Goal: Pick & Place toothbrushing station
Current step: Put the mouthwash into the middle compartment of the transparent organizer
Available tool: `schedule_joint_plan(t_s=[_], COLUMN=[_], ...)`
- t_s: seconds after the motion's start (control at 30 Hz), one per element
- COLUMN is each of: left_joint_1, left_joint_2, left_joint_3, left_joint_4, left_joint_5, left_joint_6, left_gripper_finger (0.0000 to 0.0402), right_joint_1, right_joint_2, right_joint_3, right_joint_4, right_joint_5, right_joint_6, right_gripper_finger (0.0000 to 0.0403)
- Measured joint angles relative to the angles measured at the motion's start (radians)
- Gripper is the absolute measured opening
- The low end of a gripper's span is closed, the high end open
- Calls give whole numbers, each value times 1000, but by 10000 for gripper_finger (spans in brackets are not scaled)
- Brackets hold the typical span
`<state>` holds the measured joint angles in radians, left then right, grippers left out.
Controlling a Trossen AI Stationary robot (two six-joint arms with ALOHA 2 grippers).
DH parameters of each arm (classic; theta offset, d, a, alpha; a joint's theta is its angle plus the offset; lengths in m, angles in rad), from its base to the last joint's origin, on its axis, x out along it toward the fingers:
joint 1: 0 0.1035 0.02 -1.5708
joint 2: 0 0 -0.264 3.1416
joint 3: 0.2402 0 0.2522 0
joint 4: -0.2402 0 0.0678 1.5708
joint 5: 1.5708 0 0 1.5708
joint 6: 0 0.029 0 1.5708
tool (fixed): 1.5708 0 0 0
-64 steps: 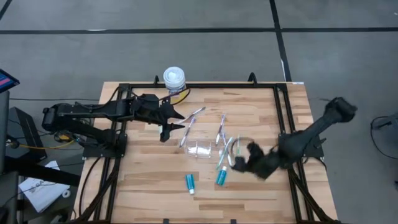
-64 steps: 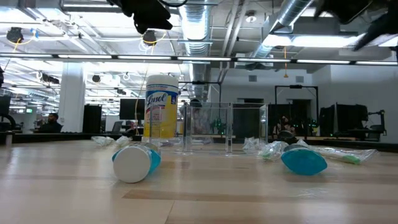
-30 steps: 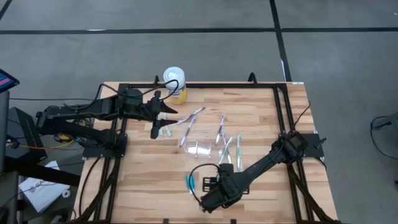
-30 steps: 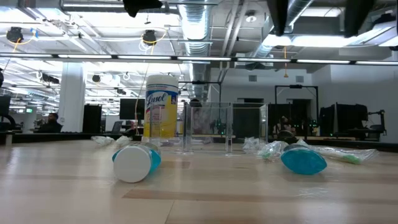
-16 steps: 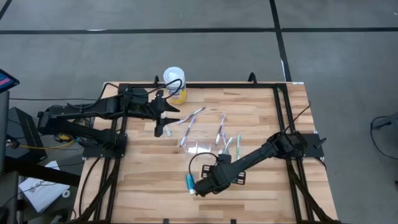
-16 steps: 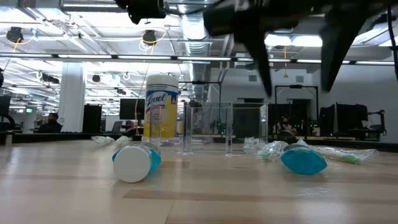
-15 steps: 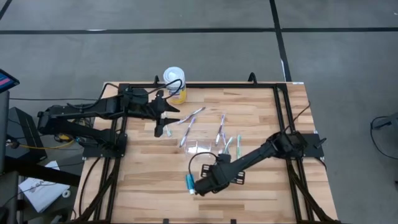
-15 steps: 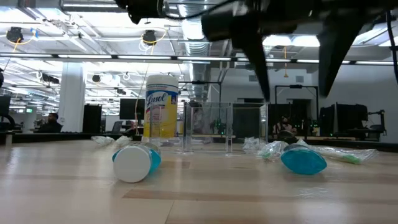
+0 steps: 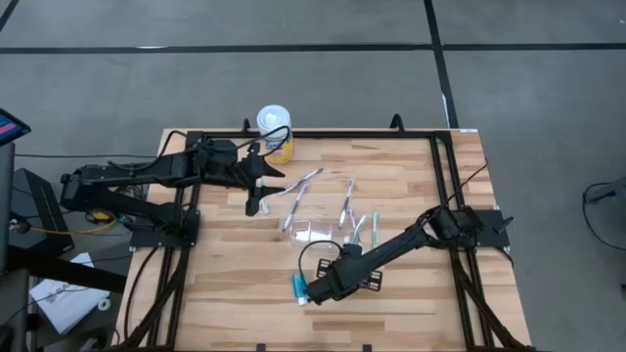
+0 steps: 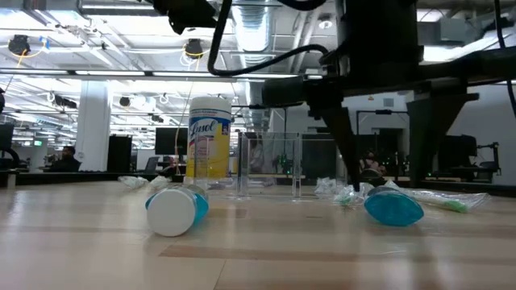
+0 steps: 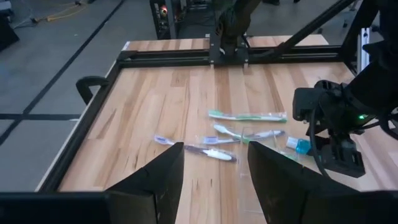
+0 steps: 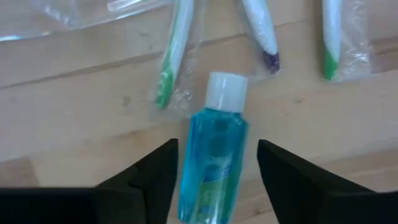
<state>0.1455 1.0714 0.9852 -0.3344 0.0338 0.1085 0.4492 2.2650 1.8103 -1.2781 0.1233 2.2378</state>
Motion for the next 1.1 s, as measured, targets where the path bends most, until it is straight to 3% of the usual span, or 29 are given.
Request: schedule_joint_plan(t_s=[0.17,0.3,0.8,1.1], left_joint_1=[0,0,0,0], left_joint_2=[0,0,3,5], left_joint_3=[0,0,0,0], left_joint_4=[-1,-2,-4,-5], left_joint_5=[0,-2,-4,-4], left_joint_6=[41,48,48,48], left_gripper_finger=[172,172,172,172], right_joint_1=[-1,-5,-12,-47], right_joint_2=[0,0,-12,-4], right_joint_3=[0,0,0,-43], right_joint_4=[3,-2,-50,-40], right_joint_5=[0,0,6,17], right_joint_6=[-1,-13,-22,-19], right_gripper_finger=[156,143,193,178])
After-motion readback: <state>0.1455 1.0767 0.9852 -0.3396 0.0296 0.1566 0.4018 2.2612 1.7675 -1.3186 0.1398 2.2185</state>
